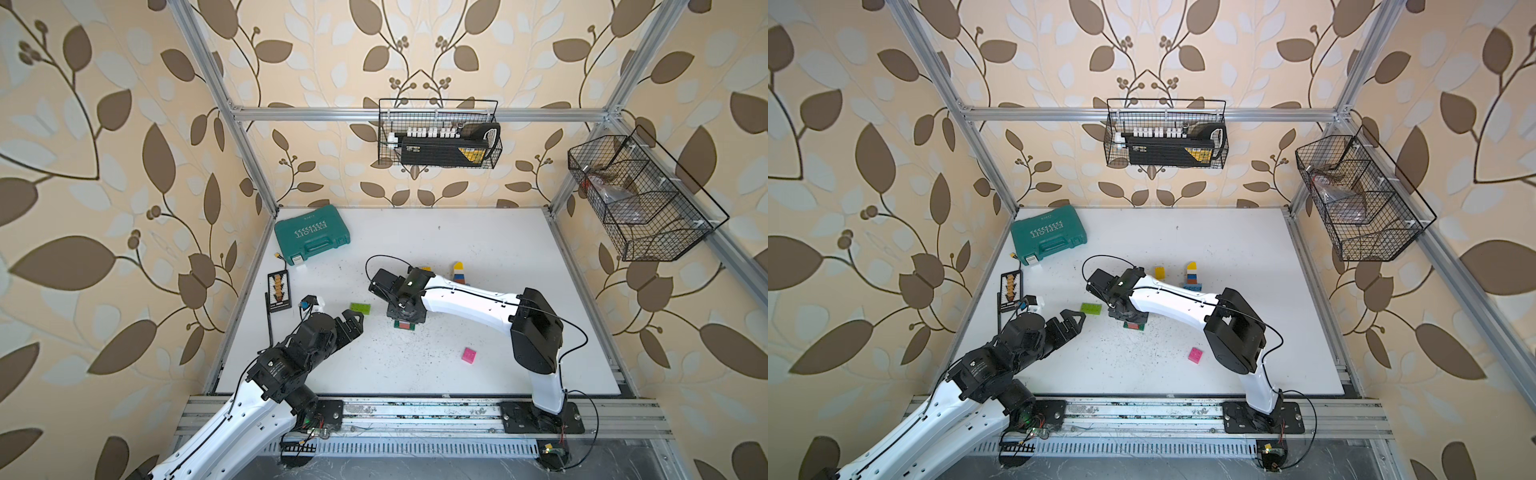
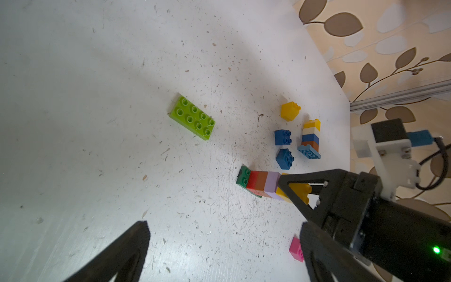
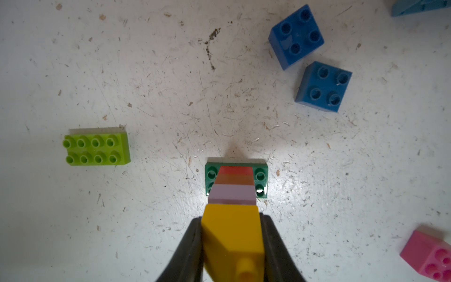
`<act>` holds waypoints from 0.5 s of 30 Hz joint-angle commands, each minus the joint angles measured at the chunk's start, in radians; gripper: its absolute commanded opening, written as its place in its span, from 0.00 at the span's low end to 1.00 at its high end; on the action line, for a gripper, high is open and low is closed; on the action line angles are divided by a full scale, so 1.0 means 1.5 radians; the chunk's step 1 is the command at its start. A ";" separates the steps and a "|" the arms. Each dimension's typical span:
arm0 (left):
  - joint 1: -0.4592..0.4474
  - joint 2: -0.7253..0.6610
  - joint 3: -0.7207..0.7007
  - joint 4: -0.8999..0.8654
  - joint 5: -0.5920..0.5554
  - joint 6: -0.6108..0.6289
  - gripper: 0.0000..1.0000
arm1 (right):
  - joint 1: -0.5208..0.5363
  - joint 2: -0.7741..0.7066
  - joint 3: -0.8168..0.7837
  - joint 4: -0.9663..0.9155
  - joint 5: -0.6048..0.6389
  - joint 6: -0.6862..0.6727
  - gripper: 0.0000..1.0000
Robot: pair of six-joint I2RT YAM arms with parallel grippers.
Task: Assemble the number 1 with lego
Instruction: Assemble the lego brick with the lego brick.
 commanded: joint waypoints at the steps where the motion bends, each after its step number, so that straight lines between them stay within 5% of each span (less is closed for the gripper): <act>1: 0.006 0.006 0.004 0.012 -0.006 0.006 0.99 | -0.006 0.025 -0.010 -0.006 -0.002 0.000 0.16; 15: 0.006 0.002 0.005 0.011 -0.006 0.008 0.99 | -0.021 0.086 -0.013 -0.017 -0.025 0.000 0.16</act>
